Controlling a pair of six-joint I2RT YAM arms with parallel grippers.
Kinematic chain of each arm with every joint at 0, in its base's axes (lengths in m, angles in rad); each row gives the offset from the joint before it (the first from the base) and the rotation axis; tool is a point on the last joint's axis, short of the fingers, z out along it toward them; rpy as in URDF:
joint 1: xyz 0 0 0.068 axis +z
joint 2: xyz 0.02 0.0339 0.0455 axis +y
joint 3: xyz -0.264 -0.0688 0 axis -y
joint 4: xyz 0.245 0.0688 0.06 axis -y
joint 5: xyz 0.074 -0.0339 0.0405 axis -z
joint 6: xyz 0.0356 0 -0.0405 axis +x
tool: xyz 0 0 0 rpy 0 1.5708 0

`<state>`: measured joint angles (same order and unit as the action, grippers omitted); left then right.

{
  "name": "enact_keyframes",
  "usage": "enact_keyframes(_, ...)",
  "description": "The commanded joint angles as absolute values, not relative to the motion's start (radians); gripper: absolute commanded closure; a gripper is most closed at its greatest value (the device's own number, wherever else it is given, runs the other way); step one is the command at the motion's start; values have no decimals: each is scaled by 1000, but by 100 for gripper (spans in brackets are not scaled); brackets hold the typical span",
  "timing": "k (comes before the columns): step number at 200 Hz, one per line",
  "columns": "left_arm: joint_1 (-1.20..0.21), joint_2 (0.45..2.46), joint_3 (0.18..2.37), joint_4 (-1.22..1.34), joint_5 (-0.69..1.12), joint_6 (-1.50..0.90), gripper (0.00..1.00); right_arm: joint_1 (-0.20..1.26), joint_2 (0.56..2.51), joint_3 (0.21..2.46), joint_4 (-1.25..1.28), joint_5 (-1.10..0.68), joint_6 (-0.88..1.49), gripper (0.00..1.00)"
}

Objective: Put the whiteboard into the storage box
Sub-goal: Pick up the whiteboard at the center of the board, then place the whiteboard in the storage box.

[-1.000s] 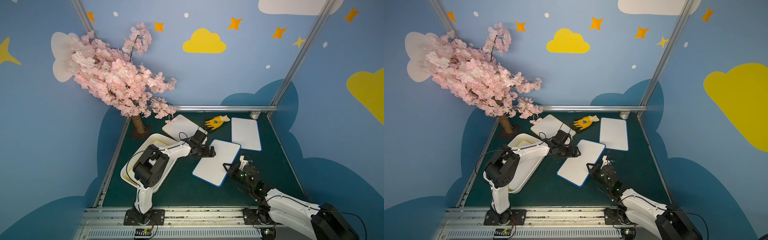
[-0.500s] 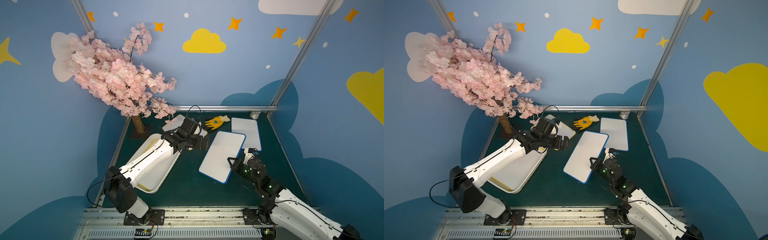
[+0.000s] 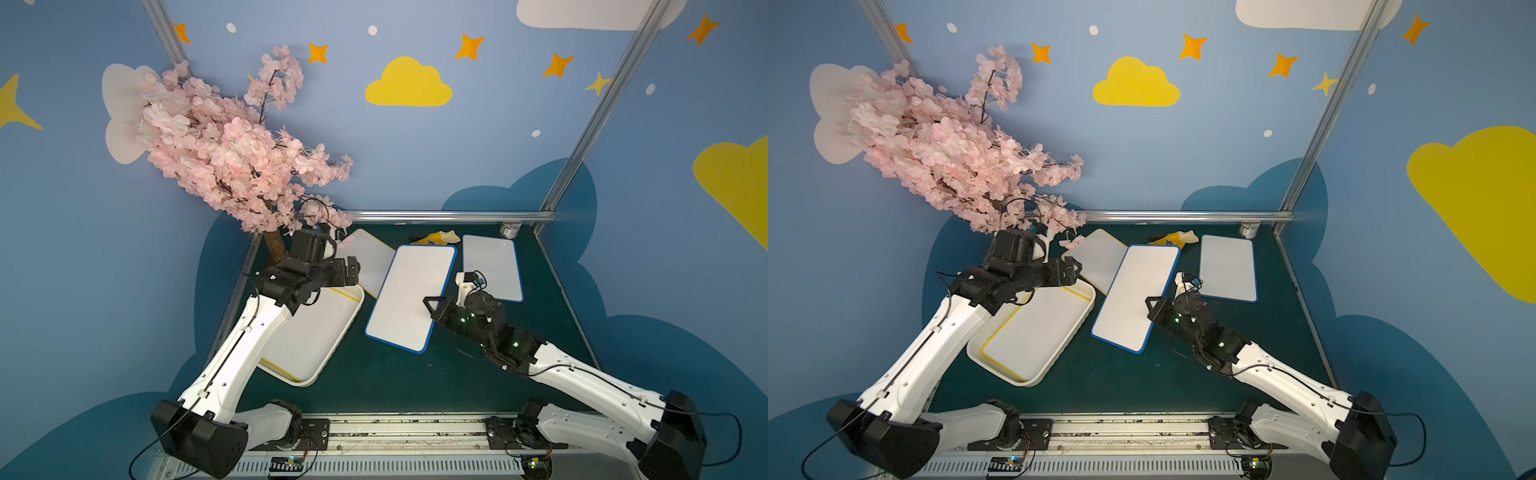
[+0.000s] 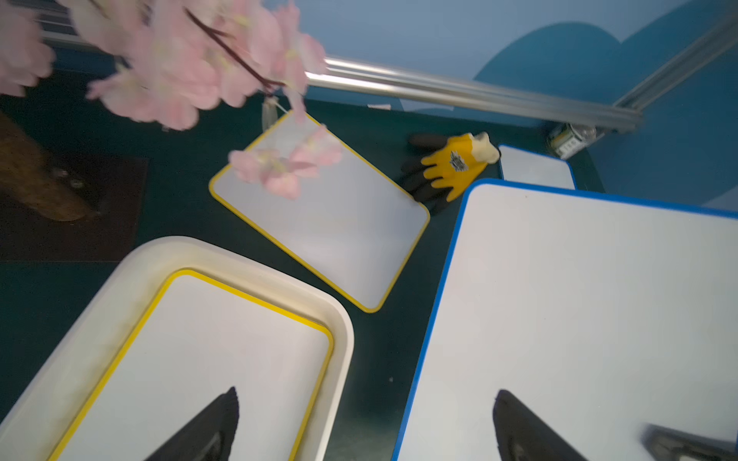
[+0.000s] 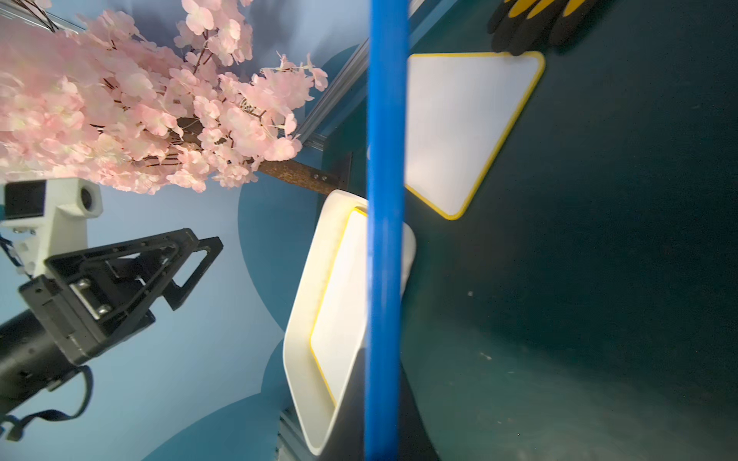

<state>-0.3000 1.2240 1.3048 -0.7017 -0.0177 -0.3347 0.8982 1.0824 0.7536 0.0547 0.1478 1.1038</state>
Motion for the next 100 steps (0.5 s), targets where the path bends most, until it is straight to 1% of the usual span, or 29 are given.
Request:
enact_keyframes(1, -203, 1162, 1254, -622, 58, -321, 0, 964, 1158, 869, 221, 221, 1162, 100)
enact_keyframes(17, -145, 1117, 1209, -563, 114, -340, 0, 1020, 1247, 946, 248, 258, 1174, 100)
enact_keyframes(40, -102, 1090, 1175, -530, 114, -341, 0, 1082, 1404, 1070, 276, 272, 1209, 100)
enact_keyframes(69, -3, 1070, 1128, -478, 134, -366, 0, 1146, 1594, 1219, 289, 321, 1265, 100)
enact_keyframes(100, 36, 1058, 1109, -452, 138, -378, 1, 1181, 1747, 1319, 302, 382, 1325, 100)
